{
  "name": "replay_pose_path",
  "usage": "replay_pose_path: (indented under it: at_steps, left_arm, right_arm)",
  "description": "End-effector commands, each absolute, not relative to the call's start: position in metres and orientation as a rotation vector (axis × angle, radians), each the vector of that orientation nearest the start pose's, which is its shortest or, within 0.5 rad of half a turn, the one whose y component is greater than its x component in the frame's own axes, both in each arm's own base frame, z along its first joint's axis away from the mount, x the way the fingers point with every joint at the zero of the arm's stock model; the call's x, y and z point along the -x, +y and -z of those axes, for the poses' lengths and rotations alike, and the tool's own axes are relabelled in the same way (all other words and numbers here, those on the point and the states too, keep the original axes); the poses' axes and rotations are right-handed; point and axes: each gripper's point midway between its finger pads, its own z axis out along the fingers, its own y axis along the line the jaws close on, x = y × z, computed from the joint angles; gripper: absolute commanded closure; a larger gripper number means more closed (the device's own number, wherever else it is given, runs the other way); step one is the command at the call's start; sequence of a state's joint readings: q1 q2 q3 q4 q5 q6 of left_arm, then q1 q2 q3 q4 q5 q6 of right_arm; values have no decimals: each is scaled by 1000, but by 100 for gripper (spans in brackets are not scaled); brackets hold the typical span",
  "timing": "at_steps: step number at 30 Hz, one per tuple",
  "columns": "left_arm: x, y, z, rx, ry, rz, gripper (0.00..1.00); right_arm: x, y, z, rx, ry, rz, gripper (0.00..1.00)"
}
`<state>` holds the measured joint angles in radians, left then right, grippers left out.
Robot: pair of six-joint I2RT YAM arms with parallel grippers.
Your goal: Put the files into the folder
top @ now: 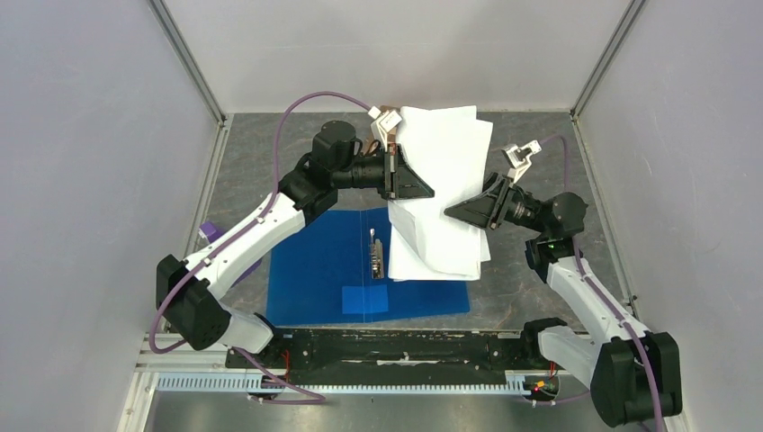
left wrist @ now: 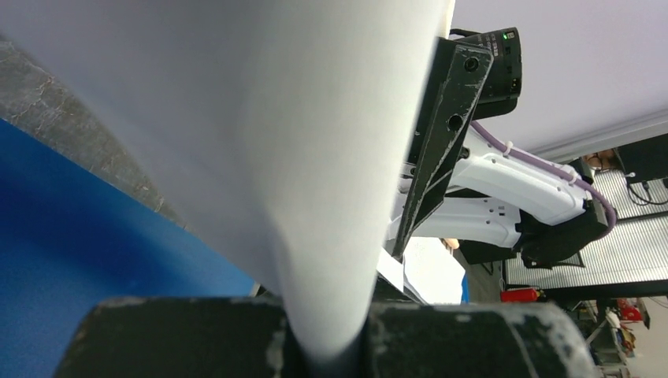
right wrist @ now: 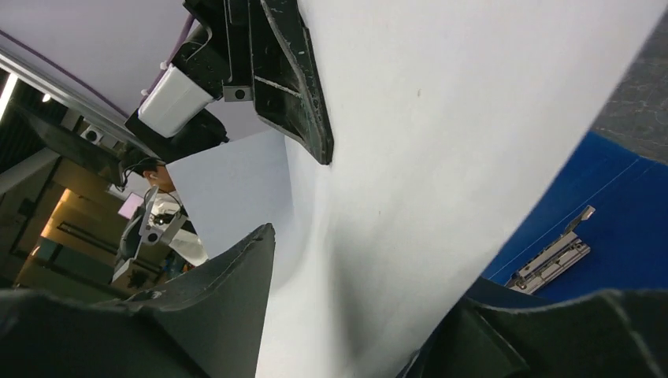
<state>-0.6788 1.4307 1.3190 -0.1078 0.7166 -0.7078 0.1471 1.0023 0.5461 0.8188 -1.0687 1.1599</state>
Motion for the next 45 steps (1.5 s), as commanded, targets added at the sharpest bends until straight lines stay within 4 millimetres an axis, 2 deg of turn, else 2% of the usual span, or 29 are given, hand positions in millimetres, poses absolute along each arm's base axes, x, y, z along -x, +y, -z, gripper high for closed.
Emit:
replay_pose_path:
  at_steps: [1,3,5,8,11,13,15,16,18,21,22,24,29,32,35,36,38,42,45]
  left_arm:
    - [-237,-361,-335,-627,1937,1533,98]
    - [-239,-360,-331,-623,1946,1525,98]
    - [-241,-359,-328,-615,1955,1518,98]
    - [-247,-353,-318,-572,1996,1460,97]
    - [-253,-343,-300,-521,2064,1360,92]
    - [-257,-334,-285,-474,2117,1277,85]
    - [-264,-322,-268,-409,2179,1166,67]
    - [-265,-315,-258,-382,2213,1115,67]
    - [-270,-298,-239,-313,2290,975,65]
    - [-277,-267,-215,-232,2369,745,46]
    - [-277,-260,-209,-220,2384,693,43]
    - [-276,-249,-199,-205,2414,621,32]
    - [-271,-236,-173,-176,2470,533,28]
    - [-270,-245,-166,-184,2480,563,32]
    - [-266,-270,-160,-225,2487,640,52]
    - [-264,-279,-157,-235,2492,665,63]
    - [-264,-297,-145,-227,2515,706,77]
    - [-266,-326,-118,-165,2549,770,97]
    - [-261,-336,-94,-162,2588,723,98]
  right_arm:
    - [-221,213,-327,379,1528,-1698,46]
    - [-225,217,-328,381,1531,-1708,50]
    - [-228,221,-325,382,1543,-1721,59]
    - [-235,223,-316,367,1574,-1713,78]
    - [-248,225,-296,316,1661,-1670,99]
    - [-256,228,-281,295,1719,-1610,100]
    - [-264,230,-263,264,1800,-1529,100]
    - [-267,231,-253,248,1841,-1482,100]
    - [-270,232,-230,219,1940,-1393,100]
    - [-271,230,-194,153,2060,-1308,100]
    - [-272,228,-179,128,2103,-1281,100]
    - [-271,221,-151,96,2186,-1205,100]
    - [-267,192,-83,55,2381,-938,100]
    - [-259,175,-49,50,2478,-807,100]
    - [-253,166,-30,39,2530,-739,100]
    - [-252,165,-27,37,2537,-729,100]
    - [-252,161,-23,42,2547,-702,100]
    - [-254,156,-21,37,2555,-653,100]
    - [-253,156,-23,43,2550,-657,100]
